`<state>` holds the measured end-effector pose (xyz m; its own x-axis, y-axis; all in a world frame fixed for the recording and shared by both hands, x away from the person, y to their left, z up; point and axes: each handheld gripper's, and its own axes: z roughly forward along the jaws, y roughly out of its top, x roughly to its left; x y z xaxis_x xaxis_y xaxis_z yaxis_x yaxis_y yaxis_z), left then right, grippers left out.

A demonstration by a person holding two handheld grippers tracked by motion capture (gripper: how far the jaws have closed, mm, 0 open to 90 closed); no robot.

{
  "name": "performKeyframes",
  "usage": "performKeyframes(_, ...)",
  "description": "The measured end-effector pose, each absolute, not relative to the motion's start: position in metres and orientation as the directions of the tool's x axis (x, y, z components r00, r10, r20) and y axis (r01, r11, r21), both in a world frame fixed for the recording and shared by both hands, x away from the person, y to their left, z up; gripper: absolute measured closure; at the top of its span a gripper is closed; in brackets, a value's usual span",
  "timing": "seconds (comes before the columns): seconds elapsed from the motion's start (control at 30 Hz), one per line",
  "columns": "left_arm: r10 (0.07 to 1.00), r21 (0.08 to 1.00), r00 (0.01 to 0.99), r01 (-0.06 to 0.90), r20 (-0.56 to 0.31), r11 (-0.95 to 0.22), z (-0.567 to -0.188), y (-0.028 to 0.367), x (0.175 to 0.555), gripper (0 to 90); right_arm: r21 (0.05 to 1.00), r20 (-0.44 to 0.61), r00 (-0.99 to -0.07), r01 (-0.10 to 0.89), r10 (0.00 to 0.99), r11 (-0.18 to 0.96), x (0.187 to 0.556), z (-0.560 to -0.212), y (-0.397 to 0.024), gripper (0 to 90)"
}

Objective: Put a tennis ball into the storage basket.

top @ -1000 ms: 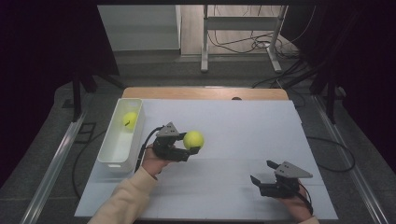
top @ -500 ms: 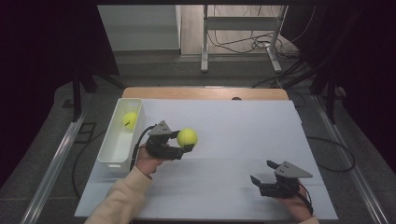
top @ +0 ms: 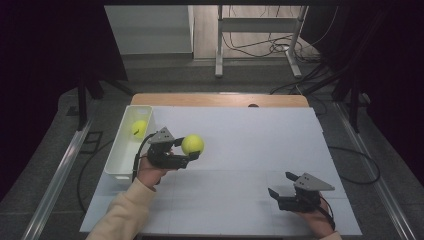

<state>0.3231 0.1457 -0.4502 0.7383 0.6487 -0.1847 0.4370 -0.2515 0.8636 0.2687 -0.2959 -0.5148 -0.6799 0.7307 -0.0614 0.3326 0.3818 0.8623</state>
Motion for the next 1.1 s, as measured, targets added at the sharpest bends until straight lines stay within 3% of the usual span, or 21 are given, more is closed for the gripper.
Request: performKeyframes(1.1, 0.707, 0.887, 0.680, 0.430, -0.196, -0.168, -0.434, 0.188, 0.316, 26.4, 0.860, -0.062, -0.681, 0.335, 0.730, 0.386, 0.269, -0.515, -0.296, 13.9)
